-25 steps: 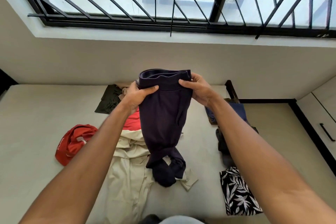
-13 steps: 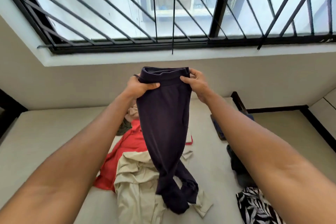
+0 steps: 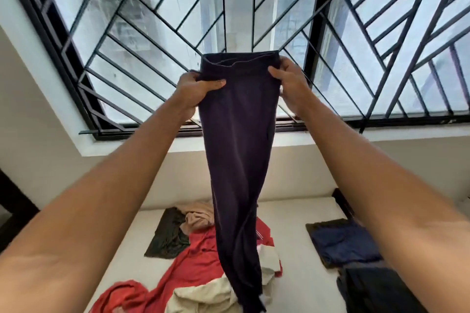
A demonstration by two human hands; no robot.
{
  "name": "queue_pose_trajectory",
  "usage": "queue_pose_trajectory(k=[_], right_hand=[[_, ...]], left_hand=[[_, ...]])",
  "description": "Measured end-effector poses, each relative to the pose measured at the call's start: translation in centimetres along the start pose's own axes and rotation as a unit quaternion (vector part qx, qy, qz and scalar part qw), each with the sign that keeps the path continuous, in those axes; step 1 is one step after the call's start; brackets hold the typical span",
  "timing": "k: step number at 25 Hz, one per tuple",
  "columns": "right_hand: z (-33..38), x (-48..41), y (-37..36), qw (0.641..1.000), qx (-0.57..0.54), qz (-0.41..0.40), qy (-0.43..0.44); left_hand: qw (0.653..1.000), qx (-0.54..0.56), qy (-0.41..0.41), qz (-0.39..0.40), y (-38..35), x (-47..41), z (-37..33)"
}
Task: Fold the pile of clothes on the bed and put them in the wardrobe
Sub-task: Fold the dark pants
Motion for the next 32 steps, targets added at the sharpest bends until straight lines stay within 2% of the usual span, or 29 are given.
queue_pose_trajectory(k=[3,5,8,10,12,14,16,18,19,21,23,25,27,30,32], right_hand=[[-3.5,2.7,0.9,1.0,-0.011,-0.015,-0.021],[-10.5,5.7,1.7,0.997,0.012,-0.016,-0.071],[-23.5,13.3,2.5,0.987,0.021,0.007,-0.16],[-30.7,18.0,3.0,0.973,0.012,0.031,-0.228],[-33.9,20.6,3.3,0.963,0.028,0.067,-0.261],[-34.5,21.6,2.9,0.953,0.047,0.117,-0.275],[-33.9,22.0,2.5,0.942,0.071,0.172,-0.28],[-33.2,22.2,2.4,0.928,0.092,0.213,-0.291],[-32.8,22.1,2.4,0.922,0.099,0.23,-0.295],[-31.8,21.8,2.0,0.912,0.121,0.26,-0.293],[-31.0,21.4,2.0,0.91,0.128,0.276,-0.282],[-31.0,21.0,3.2,0.914,0.119,0.263,-0.284],[-31.8,20.7,5.2,0.926,0.118,0.21,-0.292],[-33.3,21.0,7.5,0.945,0.13,0.104,-0.28],[-33.8,21.4,7.8,0.956,0.113,0.055,-0.265]], left_hand=[[0.994,0.049,0.096,-0.035,-0.1,4.5,4.2],[0.981,-0.012,0.172,-0.091,0.6,10.6,10.3],[0.933,-0.179,0.269,-0.157,3.5,22.4,20.9],[0.906,-0.187,0.327,-0.193,4.4,30.0,25.9],[0.891,-0.175,0.36,-0.216,4.4,35.6,28.3],[0.884,-0.255,0.34,-0.194,5.2,37.8,27.9],[0.903,-0.313,0.279,-0.095,5.0,36.8,27.9],[0.941,-0.21,0.26,0.044,2.6,35.3,28.7],[0.947,-0.155,0.263,0.102,1.1,34.7,28.6],[0.949,-0.098,0.26,0.152,-0.7,33.6,28.3],[0.953,-0.083,0.244,0.161,-2.3,32.6,27.8],[0.962,-0.091,0.21,0.149,-3.0,31.8,27.7],[0.966,-0.129,0.18,0.134,-3.1,31.7,27.2],[0.948,-0.259,0.098,0.154,-2.9,30.7,25.0],[0.942,-0.299,0.053,0.139,-2.3,29.7,23.3]])
Point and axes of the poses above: each hand's wrist, its own x-axis away from the middle knuckle, its own y-axis out of the back of the hand, z = x × y, the point moved 10 cm from there along -x, towards the middle knuckle, and after that the axes turned 12 degrees about -y, right-handed, at the moved point
